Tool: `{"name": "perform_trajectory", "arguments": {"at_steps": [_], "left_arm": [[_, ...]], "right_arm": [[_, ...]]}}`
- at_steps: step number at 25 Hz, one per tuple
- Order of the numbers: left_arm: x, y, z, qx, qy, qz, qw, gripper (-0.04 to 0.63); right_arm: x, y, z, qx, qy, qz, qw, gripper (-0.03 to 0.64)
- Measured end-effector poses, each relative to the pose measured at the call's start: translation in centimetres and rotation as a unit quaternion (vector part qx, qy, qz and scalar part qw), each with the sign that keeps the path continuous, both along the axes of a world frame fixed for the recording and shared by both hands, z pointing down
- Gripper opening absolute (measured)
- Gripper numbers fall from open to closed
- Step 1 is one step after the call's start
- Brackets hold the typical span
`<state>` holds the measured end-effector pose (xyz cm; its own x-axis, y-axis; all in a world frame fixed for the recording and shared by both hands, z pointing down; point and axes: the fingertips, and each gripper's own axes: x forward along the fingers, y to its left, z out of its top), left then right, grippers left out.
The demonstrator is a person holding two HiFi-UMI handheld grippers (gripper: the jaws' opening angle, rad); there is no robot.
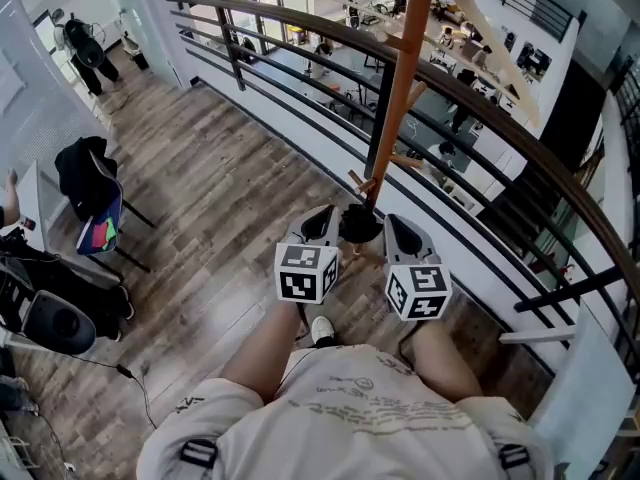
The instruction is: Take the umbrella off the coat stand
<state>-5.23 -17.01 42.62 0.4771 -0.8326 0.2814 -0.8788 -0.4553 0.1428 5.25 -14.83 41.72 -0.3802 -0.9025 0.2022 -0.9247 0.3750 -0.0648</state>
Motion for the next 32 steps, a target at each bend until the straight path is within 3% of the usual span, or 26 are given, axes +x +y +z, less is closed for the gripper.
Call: {"name": "perform_trajectory", "arguments": {"at_steps": [13, 32], "left_arm": [[1.5, -7.4, 2.4, -0.017, -0.001, 0.047, 0.9987, 0.003], [1.2, -9.1, 4.8, -0.038, -0.011, -0.009, 0.9992, 0.004]], "right_arm": [[1.0, -7.2, 3.6, -0.03, 0.025, 0.022, 0.999, 0.003], [2.1, -12.2, 12.0, -0.091, 0.02, -0.021, 0.995, 0.005]]}}
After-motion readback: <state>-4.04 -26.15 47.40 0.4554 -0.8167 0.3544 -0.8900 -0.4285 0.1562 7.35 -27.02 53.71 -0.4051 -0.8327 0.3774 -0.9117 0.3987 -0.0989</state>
